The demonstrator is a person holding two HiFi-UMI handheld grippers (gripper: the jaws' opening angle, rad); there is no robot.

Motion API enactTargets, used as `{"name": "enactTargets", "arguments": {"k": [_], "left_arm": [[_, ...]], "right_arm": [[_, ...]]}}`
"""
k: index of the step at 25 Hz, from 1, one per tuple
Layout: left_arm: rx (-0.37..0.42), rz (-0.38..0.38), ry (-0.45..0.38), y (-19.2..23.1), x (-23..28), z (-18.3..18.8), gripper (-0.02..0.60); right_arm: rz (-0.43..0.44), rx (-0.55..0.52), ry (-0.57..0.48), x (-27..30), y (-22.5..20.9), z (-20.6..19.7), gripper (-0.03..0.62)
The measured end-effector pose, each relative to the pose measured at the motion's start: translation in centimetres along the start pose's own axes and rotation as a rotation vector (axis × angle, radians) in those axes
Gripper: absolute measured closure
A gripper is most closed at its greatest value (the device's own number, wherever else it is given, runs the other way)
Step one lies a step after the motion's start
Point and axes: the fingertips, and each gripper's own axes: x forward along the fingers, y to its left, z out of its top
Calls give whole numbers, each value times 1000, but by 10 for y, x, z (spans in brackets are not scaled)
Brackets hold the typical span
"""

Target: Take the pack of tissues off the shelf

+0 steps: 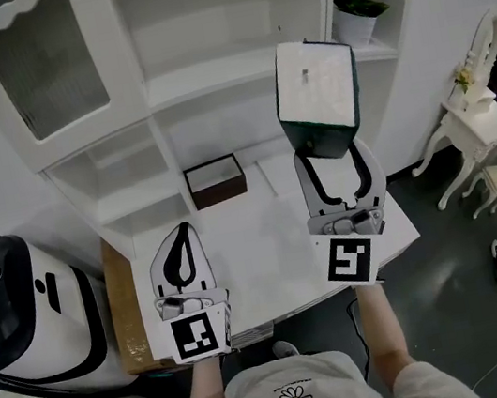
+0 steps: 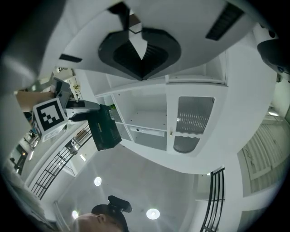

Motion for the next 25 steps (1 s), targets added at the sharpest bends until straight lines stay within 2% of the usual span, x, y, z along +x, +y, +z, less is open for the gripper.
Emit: {"name": "enactTargets", "arguments": {"k": [3, 11, 25], "left_arm": [[14, -10, -8, -6, 0, 0, 583], [32, -21, -4, -15, -2, 0, 583], [17, -30, -7, -12, 7, -1, 583]], "right_arm": [[-20, 88, 21, -19, 2, -7, 296], [-25, 186, 48, -46, 8, -17, 296], [-21, 216, 74, -56, 19, -23, 296]]}}
